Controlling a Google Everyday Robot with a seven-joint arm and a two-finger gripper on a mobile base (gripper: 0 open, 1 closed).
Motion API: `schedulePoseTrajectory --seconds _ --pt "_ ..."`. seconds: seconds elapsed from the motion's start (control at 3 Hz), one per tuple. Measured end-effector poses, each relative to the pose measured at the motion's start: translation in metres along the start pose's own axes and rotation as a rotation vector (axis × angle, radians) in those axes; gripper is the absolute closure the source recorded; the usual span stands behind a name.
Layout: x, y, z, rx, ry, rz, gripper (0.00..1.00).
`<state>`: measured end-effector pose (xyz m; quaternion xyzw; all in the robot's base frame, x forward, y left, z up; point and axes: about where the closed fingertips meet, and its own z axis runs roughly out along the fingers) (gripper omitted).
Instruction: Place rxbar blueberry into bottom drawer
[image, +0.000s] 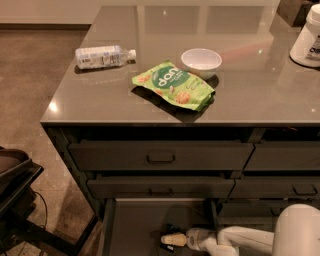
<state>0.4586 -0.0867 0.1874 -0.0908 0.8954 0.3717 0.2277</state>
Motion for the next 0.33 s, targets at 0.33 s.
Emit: schedulePoseTrajectory --seconds 0.33 --pt "0.0000 0.0000 0.0000 0.000 0.000 0.000 0.00"
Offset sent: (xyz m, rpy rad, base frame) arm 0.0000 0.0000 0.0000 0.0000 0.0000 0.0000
